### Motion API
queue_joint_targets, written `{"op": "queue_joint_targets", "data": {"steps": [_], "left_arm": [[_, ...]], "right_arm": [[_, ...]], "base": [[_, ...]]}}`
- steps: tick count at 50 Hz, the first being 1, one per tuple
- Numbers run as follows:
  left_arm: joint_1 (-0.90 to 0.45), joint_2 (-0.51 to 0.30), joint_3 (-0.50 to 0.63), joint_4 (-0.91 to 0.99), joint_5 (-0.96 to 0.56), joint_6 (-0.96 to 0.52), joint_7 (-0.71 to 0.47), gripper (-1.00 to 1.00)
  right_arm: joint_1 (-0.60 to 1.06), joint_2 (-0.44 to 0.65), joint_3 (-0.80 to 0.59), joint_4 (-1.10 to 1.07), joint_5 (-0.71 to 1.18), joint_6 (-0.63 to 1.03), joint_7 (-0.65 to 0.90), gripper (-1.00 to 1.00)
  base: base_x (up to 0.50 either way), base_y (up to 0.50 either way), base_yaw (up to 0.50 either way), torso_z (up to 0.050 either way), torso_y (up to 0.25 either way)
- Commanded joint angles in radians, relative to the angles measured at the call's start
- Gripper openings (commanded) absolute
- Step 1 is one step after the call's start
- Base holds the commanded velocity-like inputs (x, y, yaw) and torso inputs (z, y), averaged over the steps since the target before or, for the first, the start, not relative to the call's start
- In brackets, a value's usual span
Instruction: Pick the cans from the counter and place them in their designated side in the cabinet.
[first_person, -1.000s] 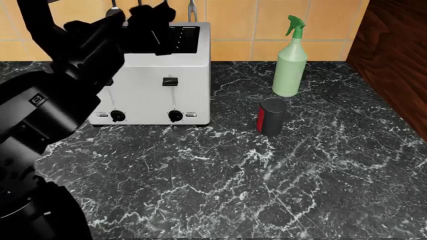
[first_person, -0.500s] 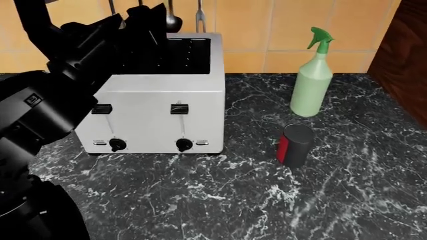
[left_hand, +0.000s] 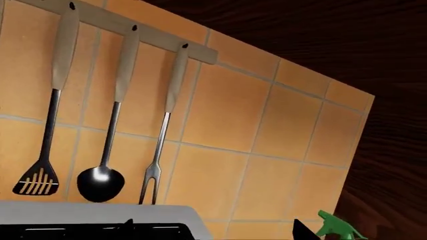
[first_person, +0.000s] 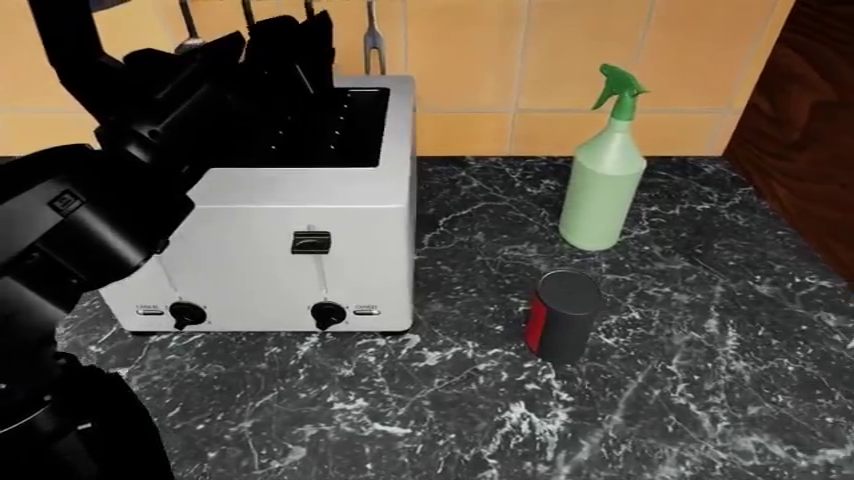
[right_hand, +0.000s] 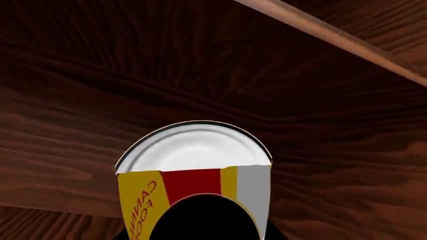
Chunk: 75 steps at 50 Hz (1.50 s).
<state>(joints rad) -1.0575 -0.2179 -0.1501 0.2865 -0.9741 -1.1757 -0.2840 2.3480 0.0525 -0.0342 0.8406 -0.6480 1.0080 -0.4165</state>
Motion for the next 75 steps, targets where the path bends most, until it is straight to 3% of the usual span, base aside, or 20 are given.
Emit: {"op": "queue_joint_targets", "data": {"steps": [1, 7, 27, 47, 48, 75], "left_arm": [[0.002, -0.001, 0.015, -0.009, -0.002, 0.01, 0.001, 1.0], [-0.001, 0.001, 0.018, -0.005, -0.011, 0.003, -0.01, 1.0], [0.003, -0.01, 0.035, -0.023, -0.007, 0.02, -0.012, 1.0], [-0.018, -0.007, 0.029, -0.05, -0.05, -0.015, -0.047, 1.0], [-0.017, -0.007, 0.03, -0.05, -0.05, -0.013, -0.045, 1.0], [-0.004, -0.022, 0.042, -0.056, -0.057, 0.014, -0.04, 1.0]], "right_arm": [[0.008, 0.0, -0.012, 0.004, 0.018, 0.0, 0.027, -1.0], [0.008, 0.009, -0.013, -0.006, -0.011, 0.009, 0.001, -1.0], [0.008, 0.015, -0.016, 0.052, -0.001, -0.013, -0.071, -1.0], [0.008, 0.038, -0.032, 0.176, 0.05, 0.041, -0.039, -1.0], [0.008, 0.038, -0.032, 0.177, 0.047, 0.043, -0.041, 1.0], [0.008, 0.046, -0.028, 0.174, 0.056, -0.006, 0.005, 1.0]], "base": [[0.0, -0.5, 0.0, 0.0, 0.0], [0.0, -0.5, 0.0, 0.0, 0.0], [0.09, 0.03, 0.0, 0.0, 0.001], [0.0, 0.0, 0.0, 0.0, 0.0], [0.0, 0.0, 0.0, 0.0, 0.0], [0.0, 0.0, 0.0, 0.0, 0.0]]}}
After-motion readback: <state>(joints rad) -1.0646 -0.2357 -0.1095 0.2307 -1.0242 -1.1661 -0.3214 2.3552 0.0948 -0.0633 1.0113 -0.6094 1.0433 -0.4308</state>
